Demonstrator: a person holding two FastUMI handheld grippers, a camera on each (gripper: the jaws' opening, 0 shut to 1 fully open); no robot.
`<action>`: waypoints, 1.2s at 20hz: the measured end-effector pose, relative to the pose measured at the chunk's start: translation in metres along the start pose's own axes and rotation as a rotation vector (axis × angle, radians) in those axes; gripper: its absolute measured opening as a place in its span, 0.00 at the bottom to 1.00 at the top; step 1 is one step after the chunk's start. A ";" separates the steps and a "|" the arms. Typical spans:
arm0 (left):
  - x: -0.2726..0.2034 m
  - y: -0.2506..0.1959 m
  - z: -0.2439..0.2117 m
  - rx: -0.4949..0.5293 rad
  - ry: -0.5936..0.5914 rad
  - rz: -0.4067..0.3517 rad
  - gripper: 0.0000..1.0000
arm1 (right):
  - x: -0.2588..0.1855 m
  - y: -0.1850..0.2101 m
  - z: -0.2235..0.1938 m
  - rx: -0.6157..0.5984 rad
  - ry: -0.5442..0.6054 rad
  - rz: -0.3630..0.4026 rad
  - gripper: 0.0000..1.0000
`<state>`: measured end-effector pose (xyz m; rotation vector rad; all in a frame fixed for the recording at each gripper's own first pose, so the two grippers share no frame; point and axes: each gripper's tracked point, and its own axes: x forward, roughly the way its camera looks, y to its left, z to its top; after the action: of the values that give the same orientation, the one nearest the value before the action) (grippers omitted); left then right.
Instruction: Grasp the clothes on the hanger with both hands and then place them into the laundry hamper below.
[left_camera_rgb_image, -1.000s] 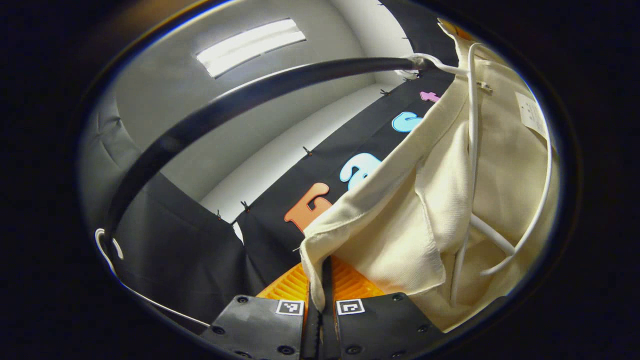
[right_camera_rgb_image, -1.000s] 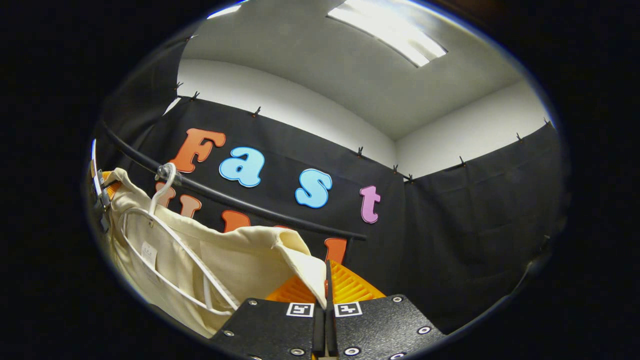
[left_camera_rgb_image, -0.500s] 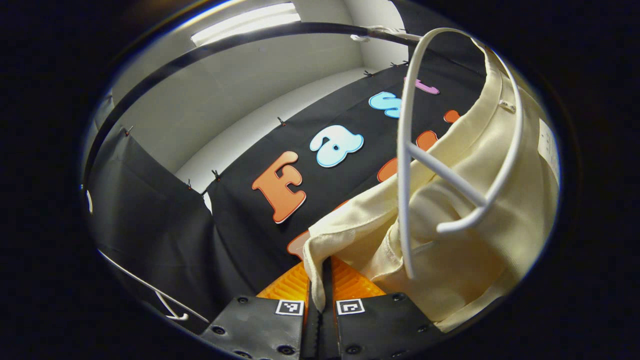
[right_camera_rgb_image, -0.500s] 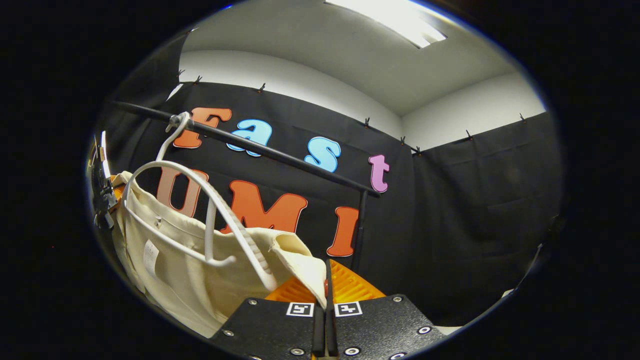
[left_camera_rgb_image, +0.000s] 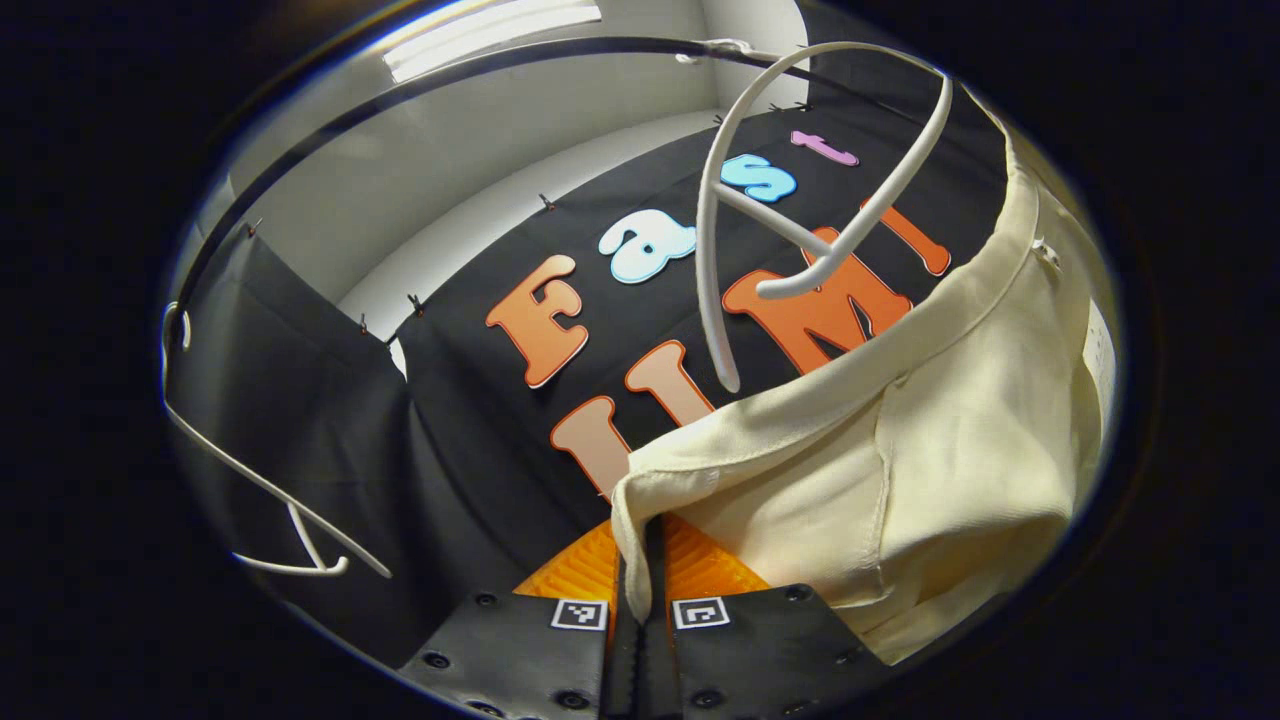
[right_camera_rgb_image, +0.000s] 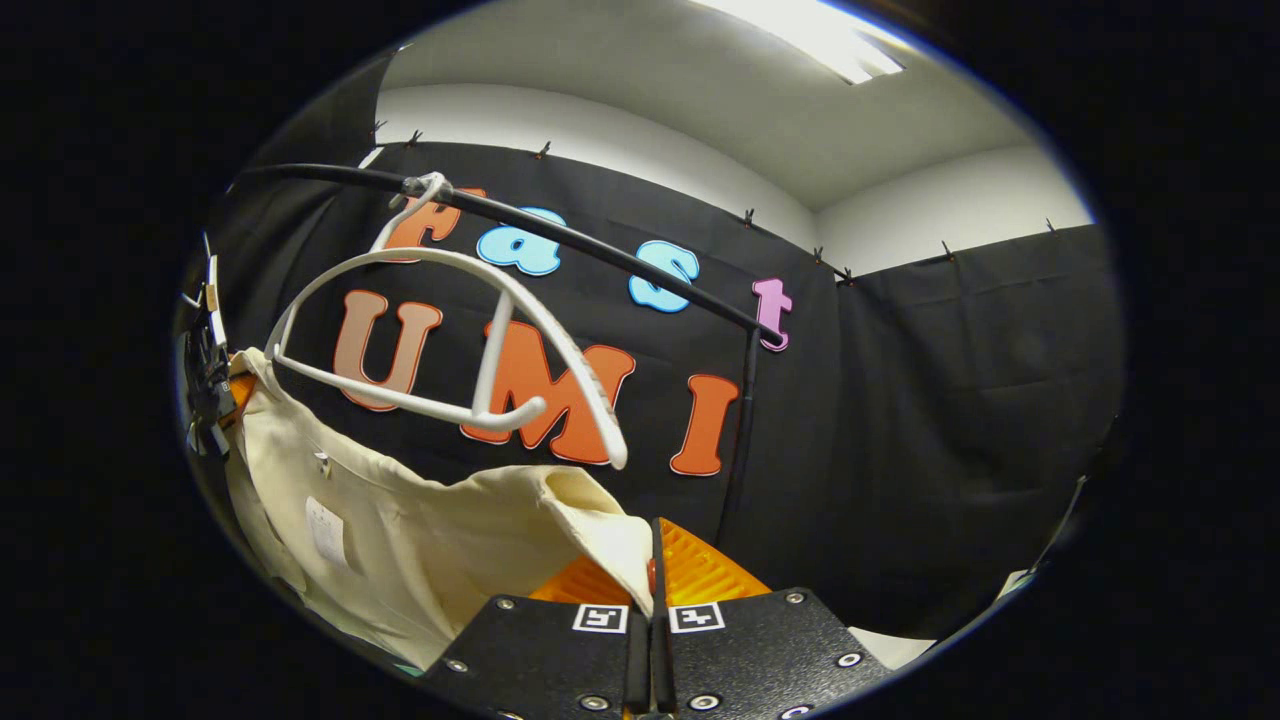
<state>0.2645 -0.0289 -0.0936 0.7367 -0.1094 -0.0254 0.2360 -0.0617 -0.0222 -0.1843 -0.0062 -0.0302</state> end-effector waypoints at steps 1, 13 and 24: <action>-0.008 0.007 0.002 0.001 0.001 0.002 0.10 | -0.010 0.002 0.001 -0.009 0.000 0.007 0.01; -0.143 0.038 0.024 -0.193 0.111 0.000 0.10 | -0.119 0.035 0.035 0.068 -0.023 0.078 0.01; -0.223 -0.057 0.053 -0.527 0.218 -0.298 0.10 | -0.174 0.121 0.014 0.219 0.074 0.257 0.02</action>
<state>0.0383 -0.0930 -0.1128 0.2204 0.2118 -0.2483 0.0662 0.0644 -0.0322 0.0361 0.0877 0.2189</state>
